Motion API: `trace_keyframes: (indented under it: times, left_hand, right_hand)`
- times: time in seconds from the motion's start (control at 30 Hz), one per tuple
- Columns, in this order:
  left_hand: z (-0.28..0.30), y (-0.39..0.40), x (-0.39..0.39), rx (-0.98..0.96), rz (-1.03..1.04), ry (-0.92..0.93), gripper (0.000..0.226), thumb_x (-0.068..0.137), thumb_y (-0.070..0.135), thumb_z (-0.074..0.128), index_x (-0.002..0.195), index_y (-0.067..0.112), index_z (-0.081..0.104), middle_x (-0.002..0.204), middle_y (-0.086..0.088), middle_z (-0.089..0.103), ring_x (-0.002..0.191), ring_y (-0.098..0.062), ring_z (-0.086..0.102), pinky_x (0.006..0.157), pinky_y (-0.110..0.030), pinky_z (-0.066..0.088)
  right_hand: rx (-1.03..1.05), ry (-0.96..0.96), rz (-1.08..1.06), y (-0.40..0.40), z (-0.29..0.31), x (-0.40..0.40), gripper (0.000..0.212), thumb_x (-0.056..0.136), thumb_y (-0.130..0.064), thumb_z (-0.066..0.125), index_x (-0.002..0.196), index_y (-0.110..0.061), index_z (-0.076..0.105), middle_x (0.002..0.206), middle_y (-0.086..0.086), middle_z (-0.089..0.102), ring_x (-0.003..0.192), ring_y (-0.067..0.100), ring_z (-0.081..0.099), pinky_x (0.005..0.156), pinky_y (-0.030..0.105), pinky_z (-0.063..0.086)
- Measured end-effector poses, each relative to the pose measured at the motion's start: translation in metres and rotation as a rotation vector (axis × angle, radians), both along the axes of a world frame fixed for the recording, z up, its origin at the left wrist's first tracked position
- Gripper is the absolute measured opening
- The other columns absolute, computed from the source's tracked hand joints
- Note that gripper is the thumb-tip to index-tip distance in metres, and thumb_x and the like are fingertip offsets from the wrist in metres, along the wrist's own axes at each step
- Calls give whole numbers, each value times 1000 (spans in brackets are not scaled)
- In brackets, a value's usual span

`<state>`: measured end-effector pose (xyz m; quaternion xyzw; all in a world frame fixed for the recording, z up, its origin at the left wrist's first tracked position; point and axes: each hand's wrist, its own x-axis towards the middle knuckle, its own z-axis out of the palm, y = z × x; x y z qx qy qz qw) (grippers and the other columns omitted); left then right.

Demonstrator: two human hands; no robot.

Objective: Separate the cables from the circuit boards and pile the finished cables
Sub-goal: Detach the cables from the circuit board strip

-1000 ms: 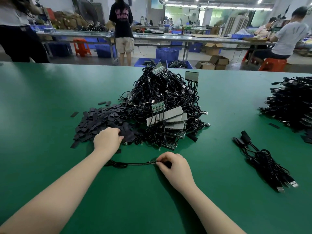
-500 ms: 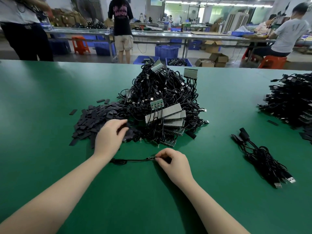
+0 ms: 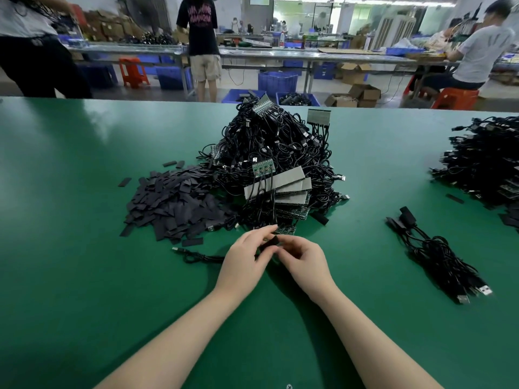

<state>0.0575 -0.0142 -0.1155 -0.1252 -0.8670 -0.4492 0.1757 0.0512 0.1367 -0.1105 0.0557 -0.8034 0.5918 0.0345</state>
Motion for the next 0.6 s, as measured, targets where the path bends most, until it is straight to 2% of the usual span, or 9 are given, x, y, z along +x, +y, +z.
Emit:
trace_keyframes:
  times: [0.13,0.3,0.43,0.5,0.6]
  left_hand:
    - [-2,-4,3,16,11,-24,43,91,25,65,126,46,52,107,32,58,105,0,57,84,-29,53]
    - [0,-2,4,-21,20,-45,43,91,30,63,126,49,47,108,36,56,104,6,55,81,-26,52]
    - [-1,-2,5,-34,19,-74,48,94,26,60,130,51,41,108,29,55,105,6,53,85,-23,49]
    - [-1,-1,6,-50,18,-70,52,94,21,58,132,50,39,109,27,53,105,6,51,86,-22,47]
    - [-2,0,7,-80,12,-62,53,93,17,57,135,45,41,112,23,51,104,7,49,87,-20,46]
  right_hand:
    - [20,-8,33,-2,0,3,32,91,-15,65,98,-46,73,82,-13,75,67,4,62,65,18,50]
    - [-2,-1,31,-2,4,6,38,93,-12,64,96,-49,70,92,-27,74,89,-6,68,76,9,49]
    - [-41,3,31,-2,6,9,37,96,-14,61,94,-50,71,92,-25,74,84,-7,67,71,8,48]
    - [-89,-1,43,-3,6,11,30,95,-17,64,95,-46,73,93,-20,76,88,-3,70,75,11,51]
    - [-76,5,2,-3,4,11,22,91,-24,72,82,-44,75,84,-18,76,80,-2,70,71,11,51]
